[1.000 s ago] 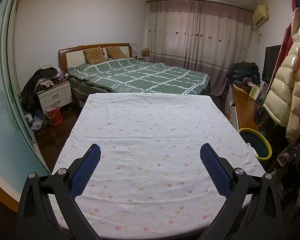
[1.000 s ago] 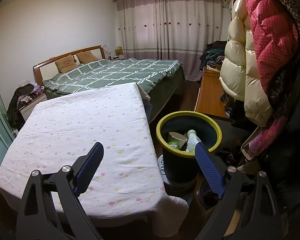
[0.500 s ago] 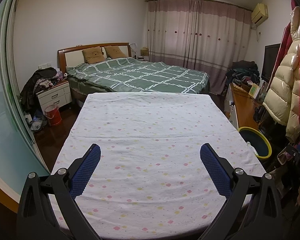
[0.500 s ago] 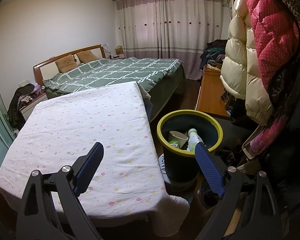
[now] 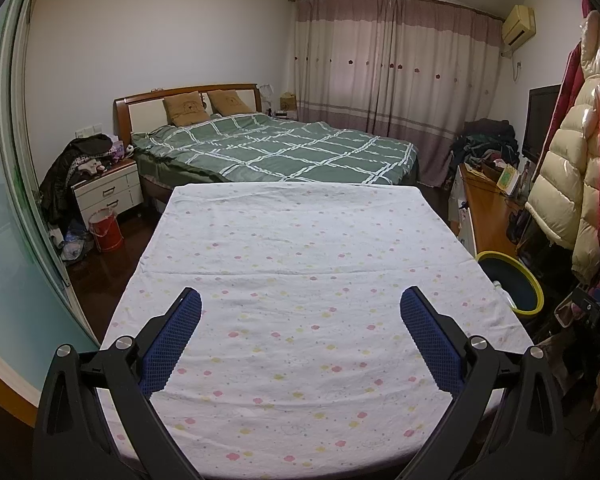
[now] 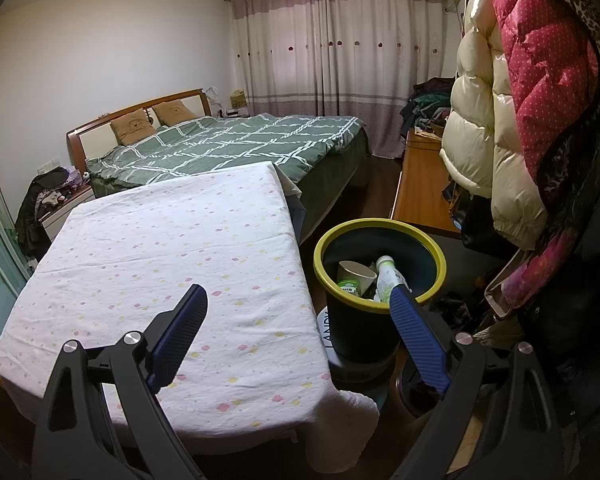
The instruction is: Collect trash
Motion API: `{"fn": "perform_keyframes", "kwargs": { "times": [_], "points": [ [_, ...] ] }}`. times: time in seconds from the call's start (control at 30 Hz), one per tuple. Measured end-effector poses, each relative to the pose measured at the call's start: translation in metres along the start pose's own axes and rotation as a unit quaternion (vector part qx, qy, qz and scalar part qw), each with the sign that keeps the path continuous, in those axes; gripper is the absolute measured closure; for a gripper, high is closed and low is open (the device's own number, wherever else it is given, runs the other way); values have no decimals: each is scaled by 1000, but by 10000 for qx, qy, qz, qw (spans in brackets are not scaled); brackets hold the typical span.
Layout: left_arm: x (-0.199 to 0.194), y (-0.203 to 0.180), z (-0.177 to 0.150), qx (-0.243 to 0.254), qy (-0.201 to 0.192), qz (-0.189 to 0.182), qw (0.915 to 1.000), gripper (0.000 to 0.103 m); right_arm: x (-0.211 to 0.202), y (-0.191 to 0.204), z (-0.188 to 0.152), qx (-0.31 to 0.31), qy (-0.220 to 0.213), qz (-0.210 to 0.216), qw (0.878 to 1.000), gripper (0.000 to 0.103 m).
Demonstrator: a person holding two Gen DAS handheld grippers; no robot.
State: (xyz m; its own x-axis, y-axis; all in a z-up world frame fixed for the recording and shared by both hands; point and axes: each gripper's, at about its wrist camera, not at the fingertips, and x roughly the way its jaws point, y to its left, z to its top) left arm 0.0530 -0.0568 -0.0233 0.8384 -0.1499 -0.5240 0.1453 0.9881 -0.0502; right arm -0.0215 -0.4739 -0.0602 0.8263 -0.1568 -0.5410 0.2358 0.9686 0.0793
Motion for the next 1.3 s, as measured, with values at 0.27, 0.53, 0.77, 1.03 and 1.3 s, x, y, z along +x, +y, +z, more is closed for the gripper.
{"fn": "perform_keyframes", "kwargs": {
  "times": [0.27, 0.53, 0.77, 1.03, 1.3],
  "points": [
    [1, -2, 0, -1, 2, -4, 10000, 5, 0, 0, -1, 2, 7, 5, 10000, 15],
    [1, -2, 0, 1, 3, -7, 10000, 5, 0, 0, -1, 6, 8, -1, 10000, 15],
    [1, -2, 0, 11, 2, -9, 10000, 5, 0, 0, -1, 5, 6, 1, 10000, 15],
    [6, -7, -3, 45, 28, -55, 10000, 5, 2, 1, -3, 17, 29, 5, 10000, 15],
    [10, -7, -3, 38, 69, -122, 9999, 5, 5, 3, -7, 20, 60, 6, 10000, 15]
  ]
}}
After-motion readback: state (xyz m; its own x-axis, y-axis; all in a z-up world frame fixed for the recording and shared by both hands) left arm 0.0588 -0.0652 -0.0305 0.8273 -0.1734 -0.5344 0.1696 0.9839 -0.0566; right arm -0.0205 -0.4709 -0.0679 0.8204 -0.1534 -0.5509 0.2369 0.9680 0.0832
